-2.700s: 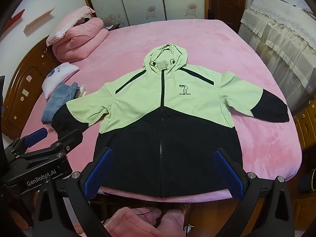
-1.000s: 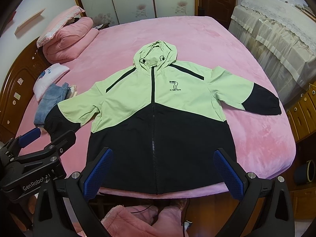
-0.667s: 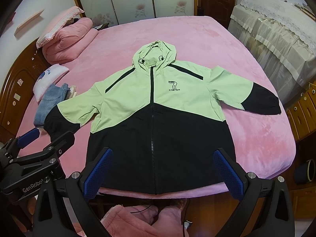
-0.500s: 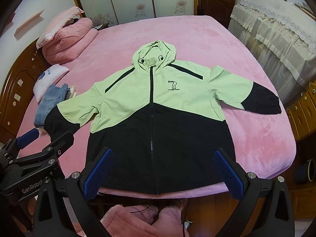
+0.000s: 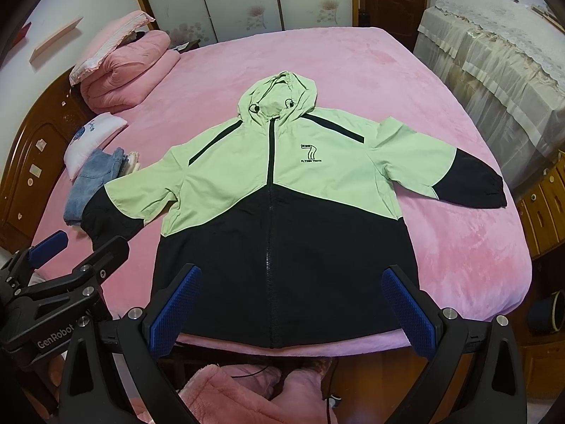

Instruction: Fold large clothes

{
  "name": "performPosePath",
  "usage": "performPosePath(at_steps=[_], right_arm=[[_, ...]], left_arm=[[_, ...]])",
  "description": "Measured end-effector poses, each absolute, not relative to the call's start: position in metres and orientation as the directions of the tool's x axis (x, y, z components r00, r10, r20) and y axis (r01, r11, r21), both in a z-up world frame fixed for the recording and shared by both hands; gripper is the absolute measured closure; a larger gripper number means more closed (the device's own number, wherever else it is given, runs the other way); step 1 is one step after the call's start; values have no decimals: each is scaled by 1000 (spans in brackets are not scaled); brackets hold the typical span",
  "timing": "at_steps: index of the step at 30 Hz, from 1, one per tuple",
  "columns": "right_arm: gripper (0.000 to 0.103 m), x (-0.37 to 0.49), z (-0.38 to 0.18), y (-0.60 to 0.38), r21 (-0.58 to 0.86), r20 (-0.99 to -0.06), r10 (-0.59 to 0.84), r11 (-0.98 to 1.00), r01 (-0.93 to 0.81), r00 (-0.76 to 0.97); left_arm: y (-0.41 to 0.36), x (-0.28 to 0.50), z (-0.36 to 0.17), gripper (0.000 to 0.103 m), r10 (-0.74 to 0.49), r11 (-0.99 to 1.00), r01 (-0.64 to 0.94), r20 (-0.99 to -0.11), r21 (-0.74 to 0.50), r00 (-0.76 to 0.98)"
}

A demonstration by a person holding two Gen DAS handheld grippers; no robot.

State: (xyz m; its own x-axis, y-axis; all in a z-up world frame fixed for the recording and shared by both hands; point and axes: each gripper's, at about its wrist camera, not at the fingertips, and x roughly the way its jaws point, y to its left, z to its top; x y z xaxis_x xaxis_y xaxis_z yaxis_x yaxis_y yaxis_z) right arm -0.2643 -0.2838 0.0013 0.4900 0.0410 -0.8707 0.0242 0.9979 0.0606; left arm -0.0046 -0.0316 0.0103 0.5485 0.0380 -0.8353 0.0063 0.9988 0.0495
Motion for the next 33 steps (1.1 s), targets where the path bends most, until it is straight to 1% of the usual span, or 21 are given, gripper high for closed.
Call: performPosePath(at_steps=[5,11,14,18,22,25,30,33], right_arm=[[0,-260,-1,-301,61,-879,53,998,0,474],[0,-255,-8,-322,75,-889,76,997,-21,451],[0,-251,-15,-330,95,-898,92,995,-16,429],[0,-238,-23,-333,106,-896,101,994,-13,432],[0,-221,-30,-302,28,-875,73,995,-101,478],[0,-213,-38,-261,-5,-876,105,974,-228,470],[0,-200,-48,-189,-8,-883,158,936,-352,441],[0,-195,-56,-144,-14,-883,179,913,-407,433]], left_arm=[[-42,-12,10,2,54,999,-29,-833,45,551],[-46,-25,-3,2,119,992,-105,-851,75,512],[-40,-34,-16,2,148,986,-143,-874,91,463],[-10,-43,-33,2,219,959,-254,-900,127,378],[47,-58,-42,2,242,901,-425,-917,92,316],[92,-71,-47,2,234,842,-538,-925,39,300],[164,-78,-67,2,147,775,-627,-942,-80,302],[203,-70,-78,3,94,749,-647,-943,-144,319]])
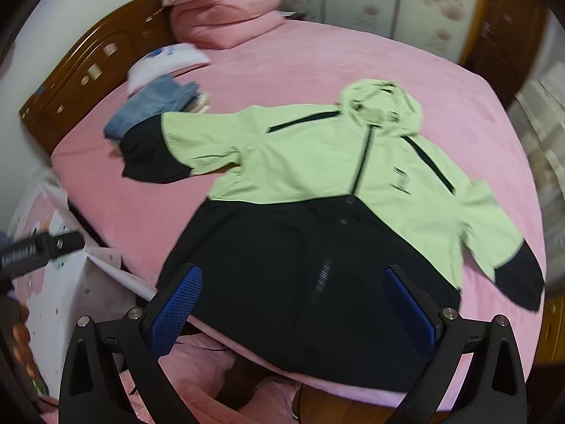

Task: Fold large clothes
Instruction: 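Grasp the black sleeve cuff with the left tool and lift it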

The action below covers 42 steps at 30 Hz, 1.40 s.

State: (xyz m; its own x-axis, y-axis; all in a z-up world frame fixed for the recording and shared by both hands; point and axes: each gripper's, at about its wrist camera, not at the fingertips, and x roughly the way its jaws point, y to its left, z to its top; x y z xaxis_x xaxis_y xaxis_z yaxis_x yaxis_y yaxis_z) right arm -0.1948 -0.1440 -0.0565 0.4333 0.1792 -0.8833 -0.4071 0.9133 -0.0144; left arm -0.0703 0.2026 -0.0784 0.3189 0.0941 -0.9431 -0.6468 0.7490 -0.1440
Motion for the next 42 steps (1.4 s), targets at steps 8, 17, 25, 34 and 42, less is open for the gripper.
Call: performPosePath(at_steps=[8,17,25,34,42], right_arm=[[0,-181,-81,-5,-35,-882,192,884,-467,430],[0,-104,-159,161,125,-882,240,949,-290,406],[0,-76,-246,232,200,-923,239,967,-156,301],[0,-65,-304,268,170,-960,194,977,-130,204],[0,-17,-324,247,213,-940,232,972,-100,251]], left_arm=[[324,8,-125,3,-34,662,-675,-913,-326,407],[481,84,-263,37,-135,376,-791,-873,-483,469],[546,95,-351,62,-119,213,-811,-838,-545,532],[572,142,-361,95,8,345,-757,-805,-555,593],[546,143,-294,97,152,357,-735,-741,-577,655]])
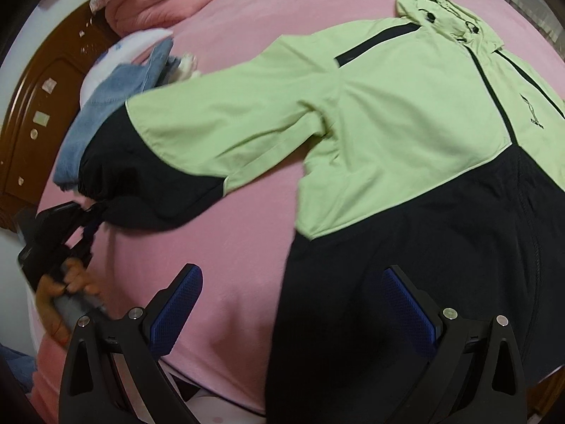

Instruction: Fold large clothes

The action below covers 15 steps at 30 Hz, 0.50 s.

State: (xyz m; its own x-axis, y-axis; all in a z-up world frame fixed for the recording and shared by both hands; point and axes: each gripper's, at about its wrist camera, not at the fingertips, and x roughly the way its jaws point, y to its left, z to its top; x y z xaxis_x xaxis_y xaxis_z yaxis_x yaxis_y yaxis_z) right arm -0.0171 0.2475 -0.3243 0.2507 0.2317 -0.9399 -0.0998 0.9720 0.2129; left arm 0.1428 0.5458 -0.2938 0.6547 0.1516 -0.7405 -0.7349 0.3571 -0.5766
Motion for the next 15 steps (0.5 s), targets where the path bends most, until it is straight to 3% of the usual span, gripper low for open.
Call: performPosePath(at_steps=[3,6,10,15], right_arm=[[0,4,-324,235,227,-930,246,969,-99,274],[0,17,-319,216,233,-916,253,967,-103,310],[0,50,-310,178,213,-896,236,972,-100,375],[0,94,-303,119,206,-868,185,979,-6,460]], left_arm=[[518,145,-240,98,170,393,-624,-613,-676,771],[474,164,-174,98,200,537,-503,-478,-677,856],[410,207,-108,98,127,657,-333,-336,-676,933],[294,278,-70,98,-30,769,-166,-294,-617,955]])
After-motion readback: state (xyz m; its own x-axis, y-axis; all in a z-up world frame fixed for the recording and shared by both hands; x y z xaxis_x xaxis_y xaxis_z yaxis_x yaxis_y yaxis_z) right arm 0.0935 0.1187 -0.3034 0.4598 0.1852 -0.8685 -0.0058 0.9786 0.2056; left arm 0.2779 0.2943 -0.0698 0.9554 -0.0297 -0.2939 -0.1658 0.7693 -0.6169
